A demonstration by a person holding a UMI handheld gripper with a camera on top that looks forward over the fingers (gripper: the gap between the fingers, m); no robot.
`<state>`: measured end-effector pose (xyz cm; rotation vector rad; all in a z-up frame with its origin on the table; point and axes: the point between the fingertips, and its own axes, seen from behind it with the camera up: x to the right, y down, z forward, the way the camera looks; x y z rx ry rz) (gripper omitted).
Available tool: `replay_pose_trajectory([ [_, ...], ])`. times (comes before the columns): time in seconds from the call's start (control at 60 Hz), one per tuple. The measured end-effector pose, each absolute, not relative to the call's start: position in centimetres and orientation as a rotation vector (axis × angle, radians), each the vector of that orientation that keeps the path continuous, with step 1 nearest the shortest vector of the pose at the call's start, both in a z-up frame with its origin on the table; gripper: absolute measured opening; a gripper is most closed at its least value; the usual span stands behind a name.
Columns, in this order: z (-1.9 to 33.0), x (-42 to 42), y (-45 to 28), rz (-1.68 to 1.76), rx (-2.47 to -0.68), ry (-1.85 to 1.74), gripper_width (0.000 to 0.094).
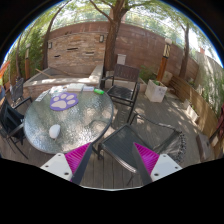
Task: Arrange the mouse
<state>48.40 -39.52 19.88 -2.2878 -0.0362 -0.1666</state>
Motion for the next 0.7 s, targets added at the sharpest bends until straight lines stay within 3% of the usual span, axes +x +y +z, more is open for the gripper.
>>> replay_pose_trajectory([
  [0.217,17.6,48.7,-42.0,-0.154,-2.346,-0.047,0.0835],
  [0.4,11.8,47.0,-45.5,-0.126,-2.432,-0.132,0.0828],
  [0.5,8.2,41.9,-45.9,-0.061,-2.457,-0.182,0.0831],
  [0.7,5.7,29.7,-41.3,0.081,-2.394,-0.217,0.083],
])
